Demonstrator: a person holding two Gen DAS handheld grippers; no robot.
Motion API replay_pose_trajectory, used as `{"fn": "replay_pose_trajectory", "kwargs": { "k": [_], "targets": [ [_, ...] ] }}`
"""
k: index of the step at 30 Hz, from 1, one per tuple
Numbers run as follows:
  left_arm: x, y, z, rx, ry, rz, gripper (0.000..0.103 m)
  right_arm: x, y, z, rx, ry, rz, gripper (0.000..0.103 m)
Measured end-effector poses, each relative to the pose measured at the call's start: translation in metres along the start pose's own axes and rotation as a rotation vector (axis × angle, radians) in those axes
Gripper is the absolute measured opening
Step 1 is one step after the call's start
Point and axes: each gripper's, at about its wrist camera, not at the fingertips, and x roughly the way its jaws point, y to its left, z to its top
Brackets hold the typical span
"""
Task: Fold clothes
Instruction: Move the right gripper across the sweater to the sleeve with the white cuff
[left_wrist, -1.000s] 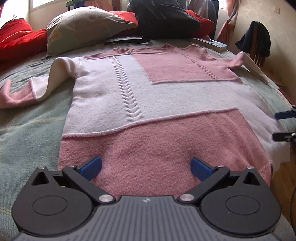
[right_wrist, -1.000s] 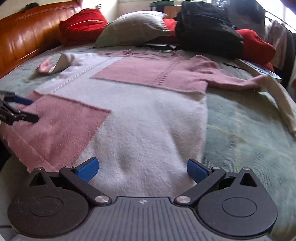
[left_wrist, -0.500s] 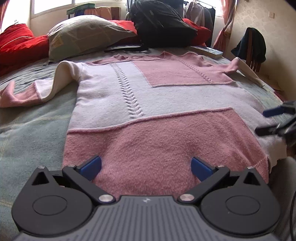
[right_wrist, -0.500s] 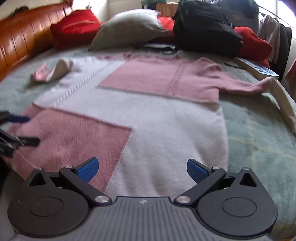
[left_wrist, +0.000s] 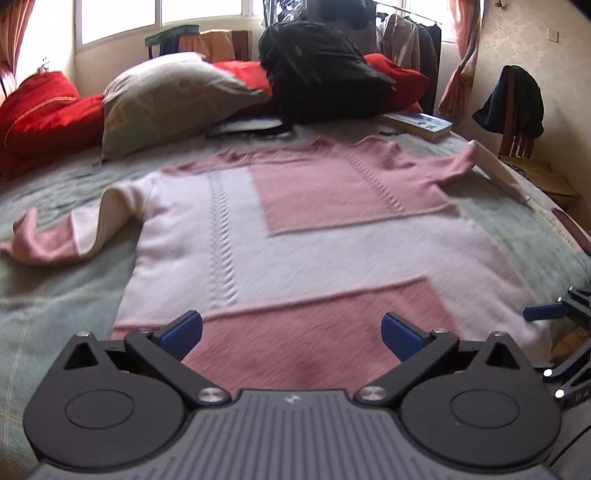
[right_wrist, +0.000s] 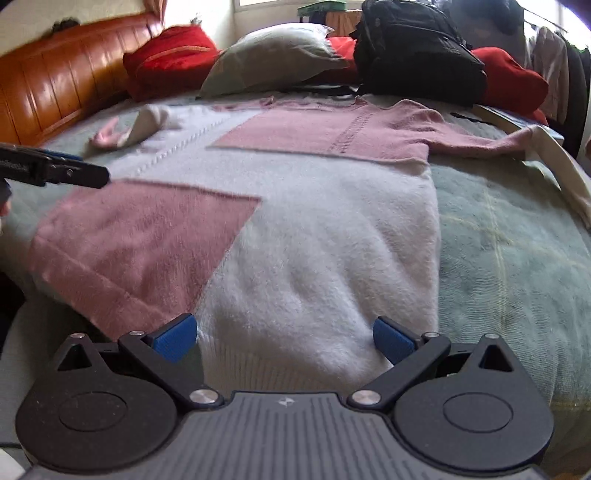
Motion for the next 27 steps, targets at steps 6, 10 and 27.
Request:
{"fn": "replay_pose_trajectory", "kwargs": {
  "k": [6, 10, 27],
  "targets": [
    [0.020, -0.020, 0.009, 0.023, 0.000, 0.013, 0.102, 0.007, 0.003, 0.026, 0.003, -0.081, 0.071, 0.103],
    [0.039, -0.016, 0.010, 0.021, -0.009, 0.012, 0.102, 0.032, 0.010, 0.037, -0.015, -0.062, 0.063, 0.103],
    [0.076, 0.014, 0.032, -0.041, -0.010, -0.009, 0.102, 0.032, -0.037, 0.075, -0.027, -0.105, 0.100, 0.103]
  ]
}}
